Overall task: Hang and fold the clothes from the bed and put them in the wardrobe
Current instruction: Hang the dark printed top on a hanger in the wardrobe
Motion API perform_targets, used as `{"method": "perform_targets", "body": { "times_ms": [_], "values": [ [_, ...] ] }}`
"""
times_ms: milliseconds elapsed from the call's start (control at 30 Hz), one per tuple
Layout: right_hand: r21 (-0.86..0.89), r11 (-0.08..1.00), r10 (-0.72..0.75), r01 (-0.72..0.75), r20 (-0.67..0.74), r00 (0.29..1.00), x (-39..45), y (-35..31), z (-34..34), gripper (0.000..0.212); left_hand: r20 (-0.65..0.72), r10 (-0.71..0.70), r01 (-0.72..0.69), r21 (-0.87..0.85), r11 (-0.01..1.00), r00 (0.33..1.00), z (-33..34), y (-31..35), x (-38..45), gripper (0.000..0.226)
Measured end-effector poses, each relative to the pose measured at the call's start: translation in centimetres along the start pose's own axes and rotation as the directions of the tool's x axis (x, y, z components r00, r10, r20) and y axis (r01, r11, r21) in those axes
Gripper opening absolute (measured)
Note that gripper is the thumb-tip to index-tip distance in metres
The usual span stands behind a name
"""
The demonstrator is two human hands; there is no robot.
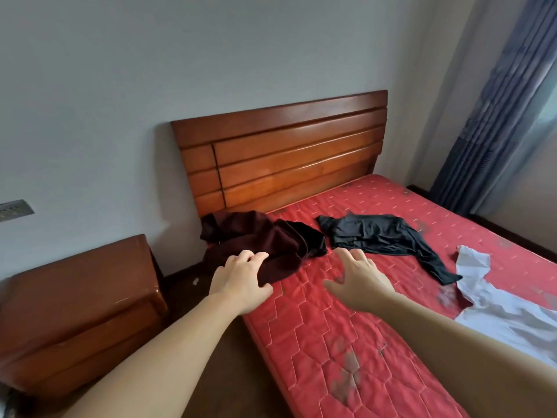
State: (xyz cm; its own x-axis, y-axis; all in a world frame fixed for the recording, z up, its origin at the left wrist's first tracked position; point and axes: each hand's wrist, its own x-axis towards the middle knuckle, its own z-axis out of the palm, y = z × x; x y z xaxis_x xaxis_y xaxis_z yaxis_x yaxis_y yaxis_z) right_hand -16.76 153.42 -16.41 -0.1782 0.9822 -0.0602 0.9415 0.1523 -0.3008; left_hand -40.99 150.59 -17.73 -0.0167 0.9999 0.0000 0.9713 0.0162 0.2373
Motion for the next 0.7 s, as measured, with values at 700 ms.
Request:
{"method": "perform_targets", "body": {
  "times_ms": [700],
  "values": [
    [0.259,0.775,0.493,-0.577,0.324,0.807,44.2,3.7,23.0,0.052,0.370,0.063,-0.050,-0.046,0.998,0.927,15.8,-14.1,42.4,0.064]
  ]
}}
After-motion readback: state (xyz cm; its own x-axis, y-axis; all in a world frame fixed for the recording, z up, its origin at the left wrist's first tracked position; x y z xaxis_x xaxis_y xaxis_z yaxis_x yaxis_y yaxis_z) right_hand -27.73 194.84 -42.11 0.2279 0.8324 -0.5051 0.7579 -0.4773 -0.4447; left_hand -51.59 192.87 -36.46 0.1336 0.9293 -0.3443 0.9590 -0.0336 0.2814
